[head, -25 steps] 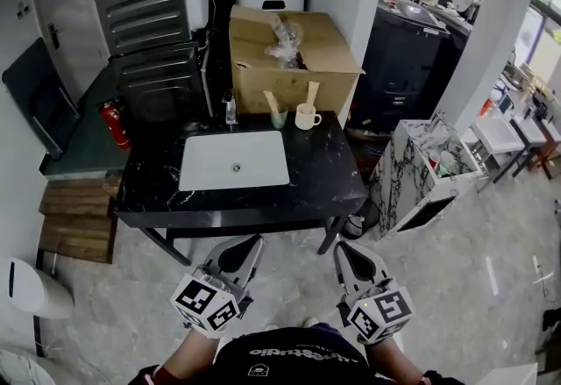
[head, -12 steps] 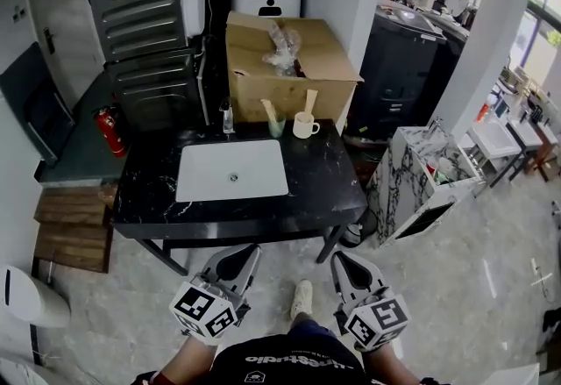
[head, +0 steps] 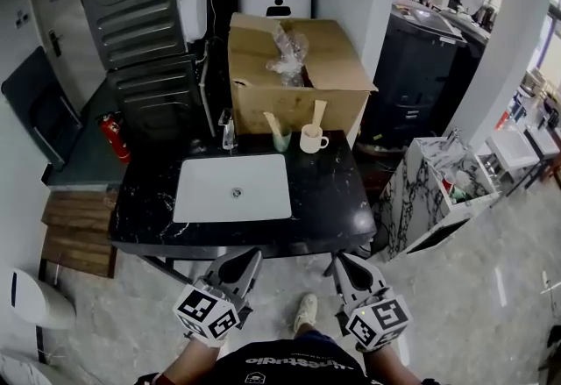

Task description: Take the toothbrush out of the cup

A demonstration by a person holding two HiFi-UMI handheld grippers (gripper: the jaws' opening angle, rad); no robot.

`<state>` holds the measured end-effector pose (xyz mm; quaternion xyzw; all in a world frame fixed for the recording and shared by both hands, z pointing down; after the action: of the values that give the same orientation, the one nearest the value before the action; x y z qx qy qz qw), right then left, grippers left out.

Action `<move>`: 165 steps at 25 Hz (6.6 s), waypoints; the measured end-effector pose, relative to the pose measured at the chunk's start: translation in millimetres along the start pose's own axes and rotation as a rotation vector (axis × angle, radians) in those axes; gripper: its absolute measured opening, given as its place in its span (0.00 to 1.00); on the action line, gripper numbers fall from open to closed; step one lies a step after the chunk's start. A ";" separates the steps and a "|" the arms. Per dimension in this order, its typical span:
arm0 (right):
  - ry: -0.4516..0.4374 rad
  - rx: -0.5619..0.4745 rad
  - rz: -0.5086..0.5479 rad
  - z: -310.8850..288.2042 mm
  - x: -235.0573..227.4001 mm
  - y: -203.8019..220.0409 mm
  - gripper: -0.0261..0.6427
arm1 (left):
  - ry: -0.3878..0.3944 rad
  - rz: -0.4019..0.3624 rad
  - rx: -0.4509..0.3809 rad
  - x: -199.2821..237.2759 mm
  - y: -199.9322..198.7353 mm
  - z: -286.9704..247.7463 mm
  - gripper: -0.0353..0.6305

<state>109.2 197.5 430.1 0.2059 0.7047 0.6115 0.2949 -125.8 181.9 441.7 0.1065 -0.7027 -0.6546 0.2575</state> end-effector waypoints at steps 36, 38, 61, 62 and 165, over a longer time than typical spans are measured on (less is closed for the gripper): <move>-0.098 0.045 -0.010 -183.9 -204.1 -64.0 0.10 | -0.004 -0.026 0.020 89.9 -44.0 -269.3 0.08; -0.091 0.039 0.004 -200.1 -199.6 -70.1 0.10 | 0.006 -0.020 0.010 105.7 -49.7 -270.9 0.08; 0.008 0.011 0.038 -268.5 -227.9 -77.4 0.10 | 0.075 0.037 0.009 166.3 -52.7 -319.8 0.08; 0.006 0.013 0.041 -271.0 -233.1 -77.6 0.10 | 0.073 0.034 0.012 164.9 -52.1 -322.6 0.08; -0.025 0.007 0.073 -259.9 -255.2 -72.0 0.11 | -0.034 0.016 0.044 154.0 -31.9 -312.2 0.08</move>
<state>130.0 -173.1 421.4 0.2399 0.6952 0.6169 0.2803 -105.3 -167.0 448.1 0.0953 -0.7220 -0.6388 0.2481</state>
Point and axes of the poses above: the fingertips, and each gripper's own axes: z backward along the fingers, x to its left, y out of its underside, the point moved 6 cm from there along z, backward along the fingers, and after that the axes turned 10 degrees about -y, right-handed, at the moved point
